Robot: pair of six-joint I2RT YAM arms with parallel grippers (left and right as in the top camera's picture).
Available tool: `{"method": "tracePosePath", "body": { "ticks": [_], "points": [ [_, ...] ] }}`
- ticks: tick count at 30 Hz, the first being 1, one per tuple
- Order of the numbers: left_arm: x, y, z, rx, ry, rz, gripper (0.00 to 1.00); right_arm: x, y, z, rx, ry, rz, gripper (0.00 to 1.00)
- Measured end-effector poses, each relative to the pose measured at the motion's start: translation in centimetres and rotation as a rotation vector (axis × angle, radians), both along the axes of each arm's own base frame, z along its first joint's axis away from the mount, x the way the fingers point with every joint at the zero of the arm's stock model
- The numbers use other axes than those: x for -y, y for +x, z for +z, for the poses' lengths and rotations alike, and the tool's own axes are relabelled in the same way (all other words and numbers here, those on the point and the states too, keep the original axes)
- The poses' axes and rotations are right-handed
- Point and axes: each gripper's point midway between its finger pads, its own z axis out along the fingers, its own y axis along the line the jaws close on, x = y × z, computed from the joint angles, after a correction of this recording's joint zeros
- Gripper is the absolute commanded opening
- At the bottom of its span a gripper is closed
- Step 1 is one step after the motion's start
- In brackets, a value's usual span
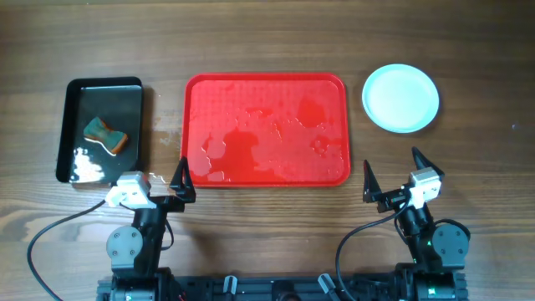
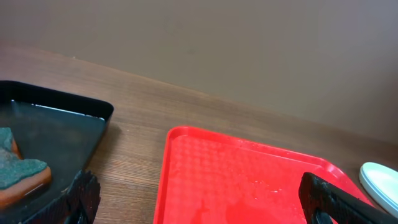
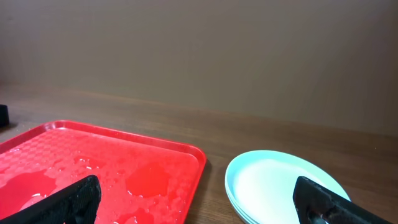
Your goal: Clean dirty plates on tray and stack at the side
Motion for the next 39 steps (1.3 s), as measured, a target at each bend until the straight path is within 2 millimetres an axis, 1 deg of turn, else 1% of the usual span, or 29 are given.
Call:
{"method": "tracePosePath", "body": {
  "ticks": [2, 15, 29, 34, 39],
  "points": [
    [0.1, 0.0, 0.0, 0.001, 0.02, -0.006, 1.0, 0.0, 0.0, 0.0, 0.0, 0.0, 0.0, 1.0],
    [1.1, -0.1, 0.2, 0.036, 0.295, -0.086, 1.0, 0.0, 0.0, 0.0, 0.0, 0.0, 0.0, 1.0],
    [0.8, -0.1, 0.1, 0.036, 0.346, -0.071, 1.0, 0.0, 0.0, 0.0, 0.0, 0.0, 0.0, 1.0],
    [0.5, 0.0, 0.1, 0.031, 0.348, -0.053, 1.0, 0.0, 0.0, 0.0, 0.0, 0.0, 0.0, 1.0],
    [-0.2, 0.0, 0.0, 0.019, 0.354, -0.011, 1.0, 0.0, 0.0, 0.0, 0.0, 0.0, 0.0, 1.0]
  ]
}}
